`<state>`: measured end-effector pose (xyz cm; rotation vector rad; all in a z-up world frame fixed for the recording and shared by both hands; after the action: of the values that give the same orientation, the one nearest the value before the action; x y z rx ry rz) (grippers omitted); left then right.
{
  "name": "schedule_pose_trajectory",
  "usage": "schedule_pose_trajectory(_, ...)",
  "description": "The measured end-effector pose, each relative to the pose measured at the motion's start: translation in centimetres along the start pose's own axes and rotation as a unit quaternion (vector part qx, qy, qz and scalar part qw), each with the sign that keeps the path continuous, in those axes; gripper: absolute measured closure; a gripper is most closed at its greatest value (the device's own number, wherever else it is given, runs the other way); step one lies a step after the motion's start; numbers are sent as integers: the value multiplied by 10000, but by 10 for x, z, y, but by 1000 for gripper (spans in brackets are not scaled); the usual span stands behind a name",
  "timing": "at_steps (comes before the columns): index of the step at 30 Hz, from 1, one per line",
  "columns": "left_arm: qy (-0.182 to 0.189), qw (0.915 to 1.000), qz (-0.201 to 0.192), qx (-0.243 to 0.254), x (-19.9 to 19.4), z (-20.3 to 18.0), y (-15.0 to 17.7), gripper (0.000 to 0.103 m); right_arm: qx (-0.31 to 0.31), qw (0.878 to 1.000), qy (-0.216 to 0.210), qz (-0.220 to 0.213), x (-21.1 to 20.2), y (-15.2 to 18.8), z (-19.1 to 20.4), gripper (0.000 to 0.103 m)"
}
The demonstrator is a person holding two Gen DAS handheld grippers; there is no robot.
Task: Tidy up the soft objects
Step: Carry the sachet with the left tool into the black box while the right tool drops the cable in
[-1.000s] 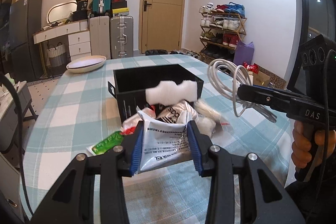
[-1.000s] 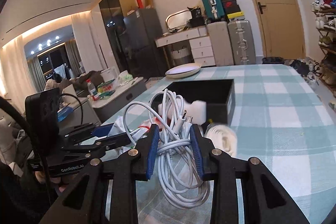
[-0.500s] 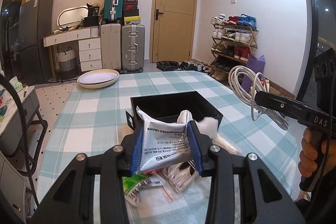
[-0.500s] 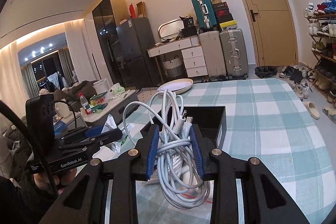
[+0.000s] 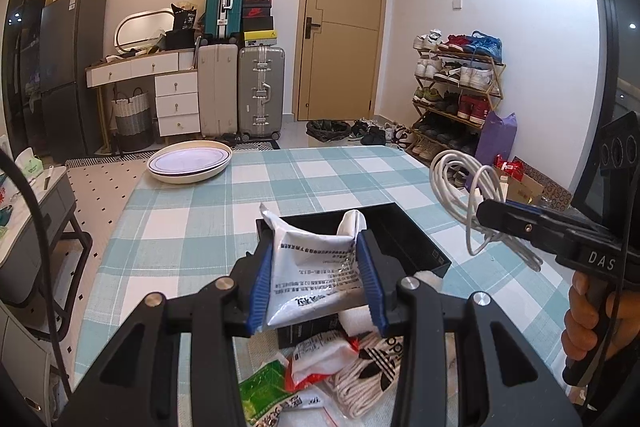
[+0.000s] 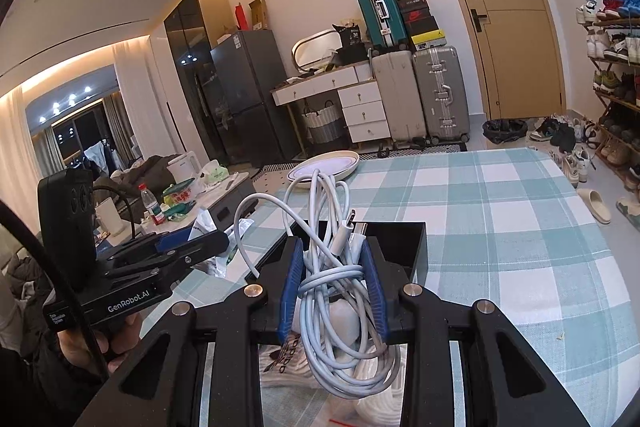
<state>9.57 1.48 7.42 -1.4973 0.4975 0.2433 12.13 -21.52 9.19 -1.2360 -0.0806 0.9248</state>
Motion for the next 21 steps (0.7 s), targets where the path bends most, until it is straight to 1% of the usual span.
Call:
schedule_pose_trajectory(7,15,9999,134,-7,23,-1,-4,64,62,9998,36,205,28,-4,-13,73)
schedule_pose_trajectory(21,43,9989,463,52,64,-2,-3,64,110,9985,125,523,71,1,-28,73)
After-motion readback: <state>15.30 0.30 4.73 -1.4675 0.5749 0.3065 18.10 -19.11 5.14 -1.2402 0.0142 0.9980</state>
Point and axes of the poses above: each gripper's, at about its wrist camera, not at the fingertips, and x roughly the way its jaws point, z to its left, y to its underside, the point moved 2 cm from there along x, roughly the way its jaws point, and after that the axes turned 6 degrees about x, right-handed, at the moved point
